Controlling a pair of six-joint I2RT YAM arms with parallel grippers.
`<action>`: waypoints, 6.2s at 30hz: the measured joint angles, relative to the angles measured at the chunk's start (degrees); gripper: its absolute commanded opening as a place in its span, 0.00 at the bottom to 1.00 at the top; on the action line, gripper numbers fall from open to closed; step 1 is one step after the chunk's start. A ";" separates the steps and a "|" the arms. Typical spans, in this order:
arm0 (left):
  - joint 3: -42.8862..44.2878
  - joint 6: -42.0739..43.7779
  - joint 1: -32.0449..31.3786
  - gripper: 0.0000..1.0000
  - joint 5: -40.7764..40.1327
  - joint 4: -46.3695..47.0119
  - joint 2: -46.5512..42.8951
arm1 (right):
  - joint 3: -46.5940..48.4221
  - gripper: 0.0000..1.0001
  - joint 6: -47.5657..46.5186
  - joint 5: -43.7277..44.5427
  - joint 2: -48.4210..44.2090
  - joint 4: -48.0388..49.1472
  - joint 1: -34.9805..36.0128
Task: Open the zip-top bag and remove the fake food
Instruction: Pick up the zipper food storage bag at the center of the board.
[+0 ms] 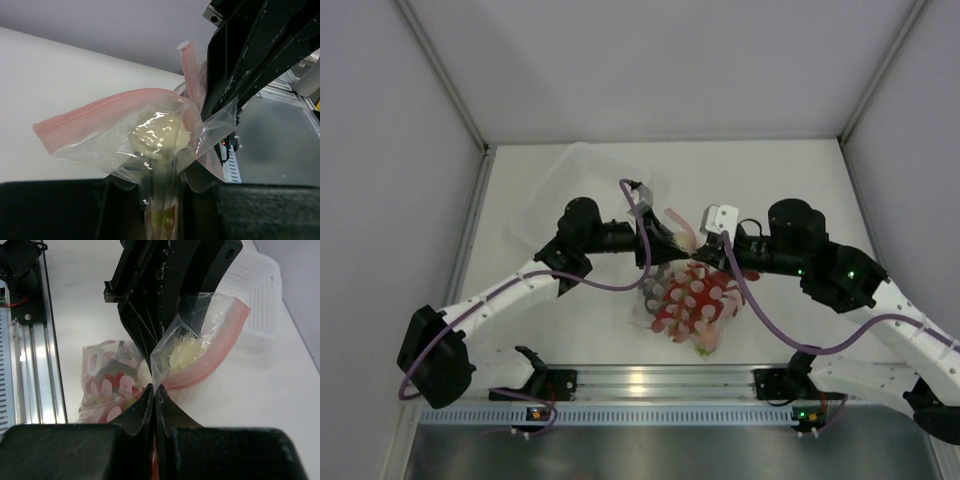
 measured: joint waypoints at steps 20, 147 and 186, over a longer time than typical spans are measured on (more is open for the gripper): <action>-7.06 4.33 0.24 0.00 -12.26 -2.23 -16.74 | -8.92 0.73 25.57 33.00 -17.09 14.01 -2.69; 6.82 15.04 -5.09 0.00 5.84 -12.70 -2.91 | -17.49 0.23 21.14 -0.42 -20.17 15.45 -4.57; 13.51 14.51 -5.66 0.45 1.40 -11.93 -0.68 | -13.40 0.00 19.17 -3.80 -12.17 14.03 -4.57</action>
